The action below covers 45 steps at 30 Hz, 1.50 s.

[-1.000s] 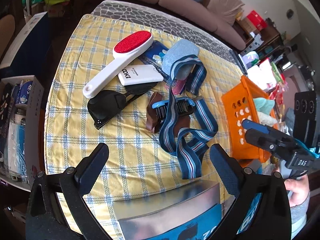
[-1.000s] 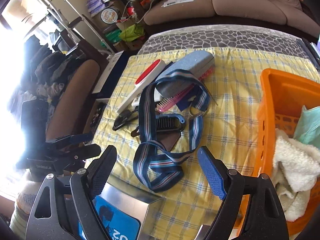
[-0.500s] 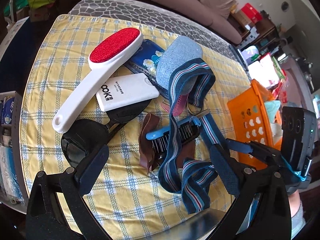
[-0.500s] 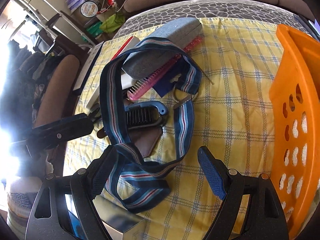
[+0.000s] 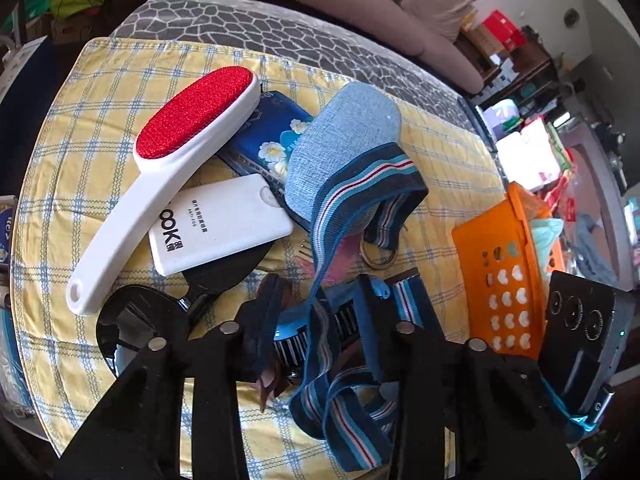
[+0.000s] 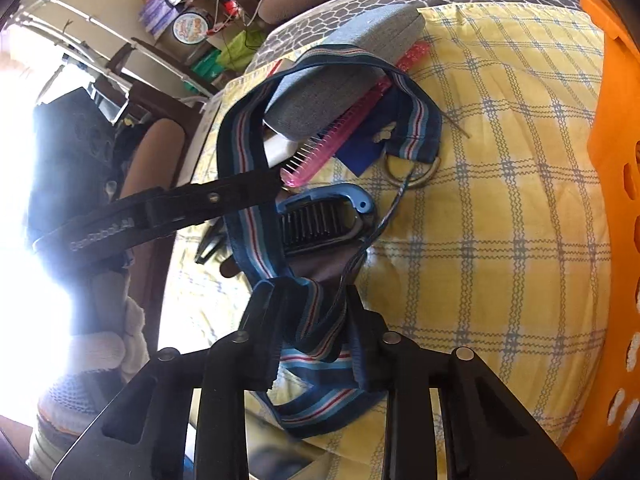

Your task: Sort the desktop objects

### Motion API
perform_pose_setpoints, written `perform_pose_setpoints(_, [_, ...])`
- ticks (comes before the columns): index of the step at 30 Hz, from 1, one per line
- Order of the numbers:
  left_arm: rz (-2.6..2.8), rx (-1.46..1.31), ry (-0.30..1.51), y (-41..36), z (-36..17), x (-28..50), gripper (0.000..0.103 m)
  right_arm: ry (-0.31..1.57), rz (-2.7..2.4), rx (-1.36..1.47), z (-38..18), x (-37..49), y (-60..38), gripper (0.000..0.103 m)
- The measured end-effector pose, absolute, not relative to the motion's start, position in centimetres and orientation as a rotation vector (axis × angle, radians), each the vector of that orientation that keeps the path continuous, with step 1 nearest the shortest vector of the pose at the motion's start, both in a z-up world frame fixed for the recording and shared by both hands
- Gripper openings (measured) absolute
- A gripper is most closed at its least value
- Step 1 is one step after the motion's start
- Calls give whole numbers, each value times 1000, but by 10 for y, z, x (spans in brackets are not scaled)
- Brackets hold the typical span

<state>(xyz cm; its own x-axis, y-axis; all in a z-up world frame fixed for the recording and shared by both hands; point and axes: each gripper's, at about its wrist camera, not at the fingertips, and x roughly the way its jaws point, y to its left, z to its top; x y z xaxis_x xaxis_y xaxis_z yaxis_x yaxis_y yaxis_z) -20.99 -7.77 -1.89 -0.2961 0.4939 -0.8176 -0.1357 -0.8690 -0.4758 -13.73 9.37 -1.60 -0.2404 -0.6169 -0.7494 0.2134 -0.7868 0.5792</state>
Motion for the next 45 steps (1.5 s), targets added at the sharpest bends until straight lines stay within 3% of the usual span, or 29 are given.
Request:
perform_pose_setpoints(2, [2196, -1538, -450, -74, -12, -207, 23, -545, -2046, 1459, -11, -136, 98, 19])
perform_pose_setpoints(6, [2200, -1478, -435, -68, 9, -199, 20, -611, -2037, 1388, 4, -132, 109, 17])
perform_pose_setpoints(19, [2241, -1289, -443, -64, 118, -173, 19, -694, -2096, 1130, 119, -128, 127, 16])
perform_pose_setpoints(21, [2269, -1278, -427, -69, 127, -167, 26, -674, -2131, 1084, 145, -128, 132, 16])
perform_pose_setpoints(23, [2304, -1294, -399, -77, 127, -161, 41, -599, -2192, 1087, 166, -128, 136, 16])
perform_pose_setpoints(26, [2334, -1355, -379, -90, 108, -155, 46, -379, -2259, 1217, 167, -134, 125, 20])
perform_pose_setpoints(28, [2343, -1414, -364, -100, 89, -152, 48, -210, -2281, 1342, 148, -140, 115, 26])
perform_pose_setpoints(30, [2346, -1468, -346, -110, 68, -147, 51, -76, -2323, 1402, 131, -140, 108, 41])
perform_pose_setpoints(31, [2343, -1490, -348, -115, 59, -146, 52, -43, -2337, 1411, 125, -140, 107, 42])
perform_pose_setpoints(36, [2348, -1539, -379, -146, 29, -135, 53, -88, -2331, 1395, 107, -142, 104, 49])
perform_pose_setpoints(45, [2366, -1580, -299, -173, 2, -140, 70, -196, -2160, 1322, 95, -148, 45, 51])
